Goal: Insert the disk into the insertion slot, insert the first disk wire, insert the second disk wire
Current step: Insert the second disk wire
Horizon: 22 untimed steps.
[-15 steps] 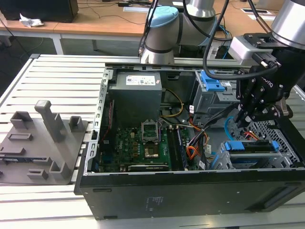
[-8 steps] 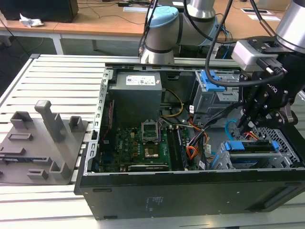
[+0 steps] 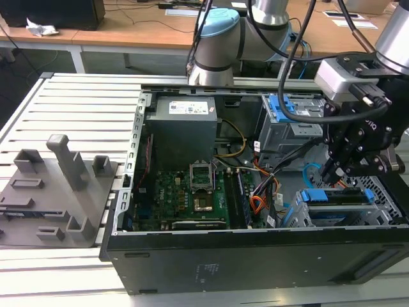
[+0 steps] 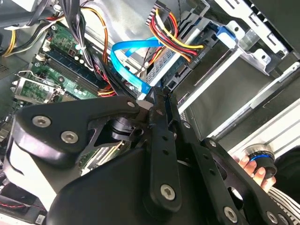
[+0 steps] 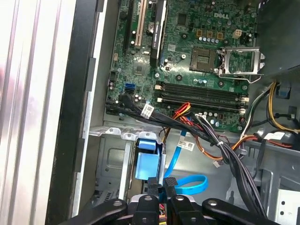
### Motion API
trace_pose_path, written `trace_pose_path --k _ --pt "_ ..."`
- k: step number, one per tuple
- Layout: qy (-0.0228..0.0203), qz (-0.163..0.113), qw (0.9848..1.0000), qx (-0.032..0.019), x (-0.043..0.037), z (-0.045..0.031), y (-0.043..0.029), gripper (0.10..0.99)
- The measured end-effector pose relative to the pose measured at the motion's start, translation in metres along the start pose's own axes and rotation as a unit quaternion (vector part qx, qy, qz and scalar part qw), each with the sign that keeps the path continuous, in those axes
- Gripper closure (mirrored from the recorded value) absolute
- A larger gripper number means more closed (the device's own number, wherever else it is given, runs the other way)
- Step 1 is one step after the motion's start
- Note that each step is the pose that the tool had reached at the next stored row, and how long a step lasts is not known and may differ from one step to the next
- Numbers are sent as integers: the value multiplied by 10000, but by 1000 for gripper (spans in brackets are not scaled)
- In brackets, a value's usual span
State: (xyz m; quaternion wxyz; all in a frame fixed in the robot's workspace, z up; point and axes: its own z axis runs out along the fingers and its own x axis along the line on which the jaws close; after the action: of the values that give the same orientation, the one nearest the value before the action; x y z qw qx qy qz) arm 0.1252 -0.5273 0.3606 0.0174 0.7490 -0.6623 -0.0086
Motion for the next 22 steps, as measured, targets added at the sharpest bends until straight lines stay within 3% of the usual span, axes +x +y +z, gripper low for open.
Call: trace_pose_path --k 5,12,16,20,22 --pt "-1 0 10000 0 4 50 -39 922" --pt "-2 22 10000 0 4 56 -43 922" --pt "-18 441 9990 -4 4 59 -43 922" --pt "-30 770 9970 -8 4 63 -43 922" --pt "-37 966 9953 -10 4 66 -43 922"
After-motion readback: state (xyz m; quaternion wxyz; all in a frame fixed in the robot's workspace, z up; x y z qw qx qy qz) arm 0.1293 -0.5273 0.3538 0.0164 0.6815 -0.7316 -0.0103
